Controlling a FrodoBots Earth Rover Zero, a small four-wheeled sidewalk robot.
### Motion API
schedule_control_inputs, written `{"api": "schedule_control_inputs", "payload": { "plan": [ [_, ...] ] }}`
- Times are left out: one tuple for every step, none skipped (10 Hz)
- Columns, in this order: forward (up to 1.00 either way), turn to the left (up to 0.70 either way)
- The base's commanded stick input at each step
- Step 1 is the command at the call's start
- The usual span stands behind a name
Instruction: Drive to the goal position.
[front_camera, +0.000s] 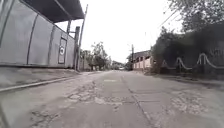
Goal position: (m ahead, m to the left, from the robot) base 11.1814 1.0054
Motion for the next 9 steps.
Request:
{"api": "schedule_control_inputs", "payload": {
  "plan": [
    [0.70, 0.00],
    [0.70, 0.00],
    [0.70, 0.00],
    [0.70, 0.00],
    [0.70, 0.00],
    [0.70, 0.00],
    [0.70, 0.00],
    [0.70, 0.00],
    [0.70, 0.00]
  ]
}}
